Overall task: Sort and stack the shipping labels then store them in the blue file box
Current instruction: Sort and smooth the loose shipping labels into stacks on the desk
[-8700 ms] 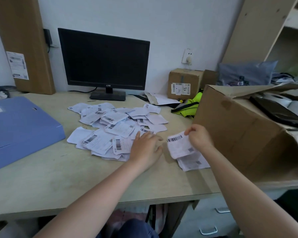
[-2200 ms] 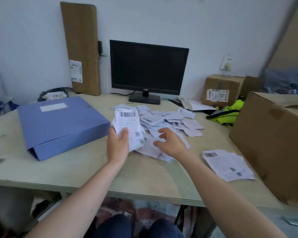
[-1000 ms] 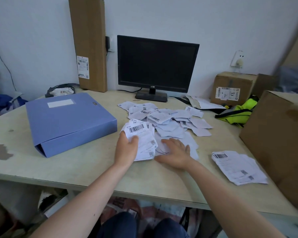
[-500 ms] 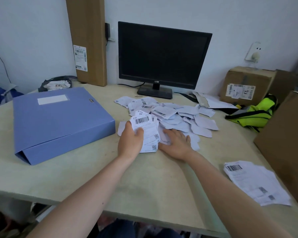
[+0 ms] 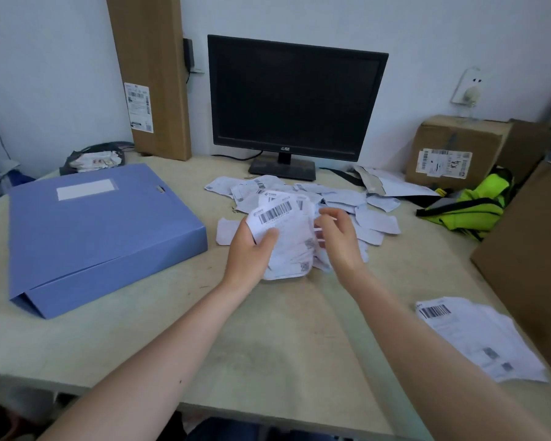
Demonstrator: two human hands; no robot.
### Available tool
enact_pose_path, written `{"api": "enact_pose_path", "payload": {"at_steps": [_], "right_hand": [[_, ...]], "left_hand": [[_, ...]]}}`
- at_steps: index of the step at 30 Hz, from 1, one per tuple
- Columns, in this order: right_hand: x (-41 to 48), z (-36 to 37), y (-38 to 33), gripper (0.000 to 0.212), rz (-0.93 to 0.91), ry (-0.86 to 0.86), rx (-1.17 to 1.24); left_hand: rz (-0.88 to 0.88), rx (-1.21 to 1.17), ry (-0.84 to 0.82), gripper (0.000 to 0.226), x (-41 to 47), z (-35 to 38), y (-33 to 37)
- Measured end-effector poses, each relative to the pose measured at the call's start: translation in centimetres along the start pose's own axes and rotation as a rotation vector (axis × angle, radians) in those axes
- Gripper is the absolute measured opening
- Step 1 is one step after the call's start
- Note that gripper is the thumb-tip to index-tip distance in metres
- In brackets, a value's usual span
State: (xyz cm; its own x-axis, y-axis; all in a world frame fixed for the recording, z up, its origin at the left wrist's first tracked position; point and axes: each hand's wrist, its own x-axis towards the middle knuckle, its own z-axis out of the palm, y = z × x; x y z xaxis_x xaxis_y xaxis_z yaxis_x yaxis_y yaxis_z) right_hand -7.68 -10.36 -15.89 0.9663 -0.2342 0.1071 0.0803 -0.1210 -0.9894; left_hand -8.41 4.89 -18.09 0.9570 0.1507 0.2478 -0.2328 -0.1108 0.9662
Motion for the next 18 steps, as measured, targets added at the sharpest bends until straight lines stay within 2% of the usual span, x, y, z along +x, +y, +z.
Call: {"api": "enact_pose_path", "payload": {"at_steps": [2,6,9,12,15,18], "right_hand": [[-1.4,0.0,-1.4,0.028,0.043,-0.077,0.070],[-4.7,-0.5,-2.3,0.027,-0.120,-0.036,0.108],[-6.8,-1.1,-1.9,0.032,-0.158,-0.037,0.095],[-8.0,-1.7,-1.3,0.045,-0.084,-0.075,0.045],[-8.6,-1.9,-1.1,0.053,-0.066,-0.133,-0.018],[-8.7,-2.0,-1.4,0.047,-0.140,-0.094,-0.135]], "left_hand": [[0.072,0.018,-0.045,0.027,-1.6,0.1,0.7],[0.148,0.079,-0.061,0.019,-4.4,-0.2,1.5],[0.089,0.106,-0.118,0.037,-5.9,-0.3,1.7],[0.026,0.146,-0.205,0.057,-7.0,-0.1,2.1],[0.008,0.157,-0.259,0.053,-7.9,0.1,2.7],[-0.013,0.223,-0.236,0.045,-7.9,0.0,3.2]]}}
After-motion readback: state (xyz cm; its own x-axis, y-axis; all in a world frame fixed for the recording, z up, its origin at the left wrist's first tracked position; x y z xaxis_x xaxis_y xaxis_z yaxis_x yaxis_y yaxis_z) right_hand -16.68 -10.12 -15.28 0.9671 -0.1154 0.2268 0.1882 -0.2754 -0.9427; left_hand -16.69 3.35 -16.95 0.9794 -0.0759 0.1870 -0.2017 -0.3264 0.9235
